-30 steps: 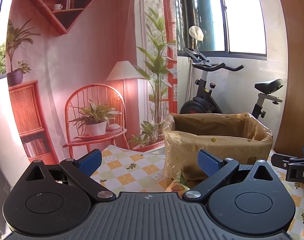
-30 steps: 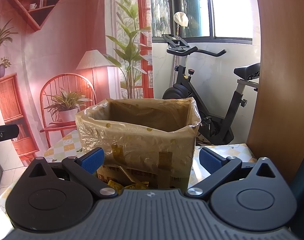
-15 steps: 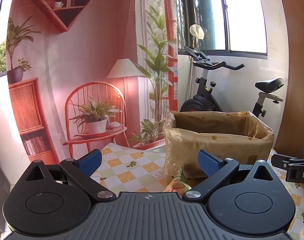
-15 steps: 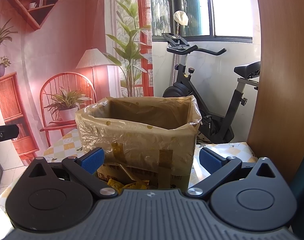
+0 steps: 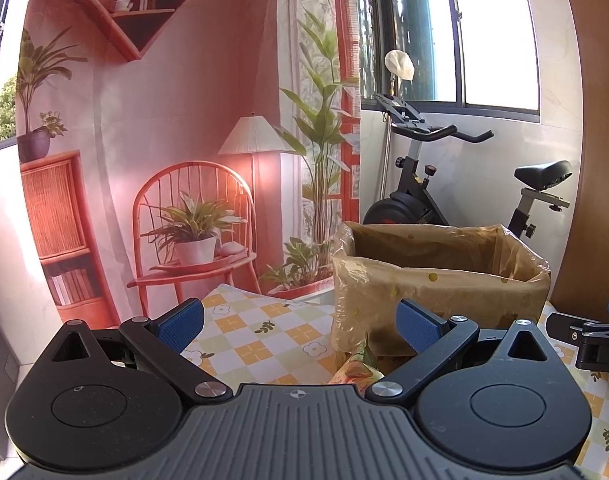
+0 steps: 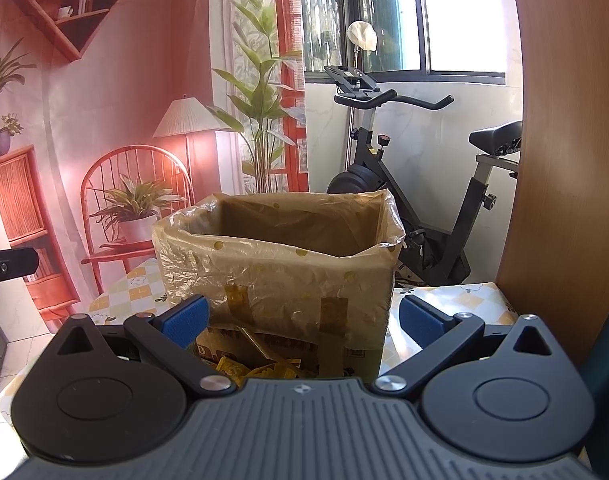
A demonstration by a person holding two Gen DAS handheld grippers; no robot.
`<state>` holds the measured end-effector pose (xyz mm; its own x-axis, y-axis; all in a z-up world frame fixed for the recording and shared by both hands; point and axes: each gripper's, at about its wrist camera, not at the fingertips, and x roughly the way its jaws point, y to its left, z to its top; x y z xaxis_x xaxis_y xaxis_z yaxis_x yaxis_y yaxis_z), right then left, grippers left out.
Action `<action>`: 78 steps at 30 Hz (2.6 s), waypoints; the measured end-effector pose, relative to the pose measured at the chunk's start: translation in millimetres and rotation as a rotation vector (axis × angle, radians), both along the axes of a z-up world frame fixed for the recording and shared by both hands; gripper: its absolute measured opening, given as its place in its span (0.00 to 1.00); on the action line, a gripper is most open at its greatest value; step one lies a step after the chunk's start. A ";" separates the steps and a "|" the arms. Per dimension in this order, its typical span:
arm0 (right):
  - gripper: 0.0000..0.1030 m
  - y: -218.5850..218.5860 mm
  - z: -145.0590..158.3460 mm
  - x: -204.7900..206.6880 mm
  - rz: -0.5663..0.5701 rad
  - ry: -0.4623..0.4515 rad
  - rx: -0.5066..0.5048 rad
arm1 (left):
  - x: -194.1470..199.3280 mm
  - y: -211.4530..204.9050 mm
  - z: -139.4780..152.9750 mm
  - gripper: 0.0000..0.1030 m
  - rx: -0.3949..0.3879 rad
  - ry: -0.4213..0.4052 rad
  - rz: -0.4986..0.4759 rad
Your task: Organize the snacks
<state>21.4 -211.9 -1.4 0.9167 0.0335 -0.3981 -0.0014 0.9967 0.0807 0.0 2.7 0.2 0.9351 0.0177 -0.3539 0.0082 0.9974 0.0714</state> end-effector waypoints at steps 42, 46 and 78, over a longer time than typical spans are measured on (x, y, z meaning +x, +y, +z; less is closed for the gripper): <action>0.98 12.3 -105.6 12.3 0.025 0.108 0.081 | 33.2 42.8 -95.3 0.99 0.008 0.139 0.068; 0.96 14.2 -113.6 11.4 0.073 0.135 0.077 | 35.2 41.1 -99.9 0.99 0.007 0.161 0.052; 0.71 84.2 -148.8 34.6 0.248 0.139 -0.231 | 39.8 42.4 -120.5 0.95 -0.040 0.184 -0.069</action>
